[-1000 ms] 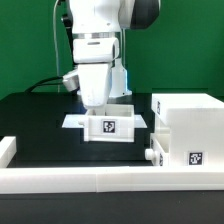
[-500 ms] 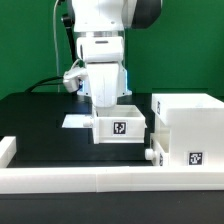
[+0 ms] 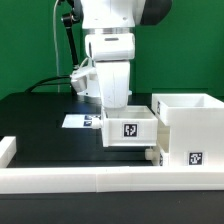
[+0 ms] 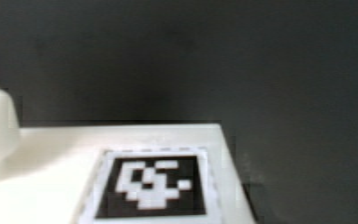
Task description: Assemble drawer
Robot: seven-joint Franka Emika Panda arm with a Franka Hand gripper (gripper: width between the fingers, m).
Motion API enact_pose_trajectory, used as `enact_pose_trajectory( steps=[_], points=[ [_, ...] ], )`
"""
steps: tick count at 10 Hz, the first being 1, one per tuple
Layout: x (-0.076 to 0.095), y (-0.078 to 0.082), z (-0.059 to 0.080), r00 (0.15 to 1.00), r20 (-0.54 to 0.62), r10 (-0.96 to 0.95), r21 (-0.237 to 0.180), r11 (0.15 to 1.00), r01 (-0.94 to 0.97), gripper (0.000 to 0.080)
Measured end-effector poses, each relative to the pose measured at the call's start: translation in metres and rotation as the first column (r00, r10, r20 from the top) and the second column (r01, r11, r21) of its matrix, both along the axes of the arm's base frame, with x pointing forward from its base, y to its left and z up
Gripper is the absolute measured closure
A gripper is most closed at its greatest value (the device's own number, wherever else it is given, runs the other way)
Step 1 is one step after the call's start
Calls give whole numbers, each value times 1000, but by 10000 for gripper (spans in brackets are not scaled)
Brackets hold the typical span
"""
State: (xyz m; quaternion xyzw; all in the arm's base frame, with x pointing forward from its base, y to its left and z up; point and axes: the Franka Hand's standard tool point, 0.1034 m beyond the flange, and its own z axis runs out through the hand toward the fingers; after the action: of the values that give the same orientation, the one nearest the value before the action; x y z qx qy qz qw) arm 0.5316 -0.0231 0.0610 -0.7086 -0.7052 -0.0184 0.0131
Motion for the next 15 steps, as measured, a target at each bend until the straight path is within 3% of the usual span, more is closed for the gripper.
enact_pose_trajectory(
  steps=[3,7,11,15],
  points=[
    [-5,-1,-3,999,-39,-1,-1,1000,1,757],
    [8,-1,-3,1000,-30,5,4,1000,-5,757],
    [7,-2,-4,999,-32,3,5,1000,-3,757],
    [17,8,0,1000,-31,-3,6,1000,3,757]
  ],
)
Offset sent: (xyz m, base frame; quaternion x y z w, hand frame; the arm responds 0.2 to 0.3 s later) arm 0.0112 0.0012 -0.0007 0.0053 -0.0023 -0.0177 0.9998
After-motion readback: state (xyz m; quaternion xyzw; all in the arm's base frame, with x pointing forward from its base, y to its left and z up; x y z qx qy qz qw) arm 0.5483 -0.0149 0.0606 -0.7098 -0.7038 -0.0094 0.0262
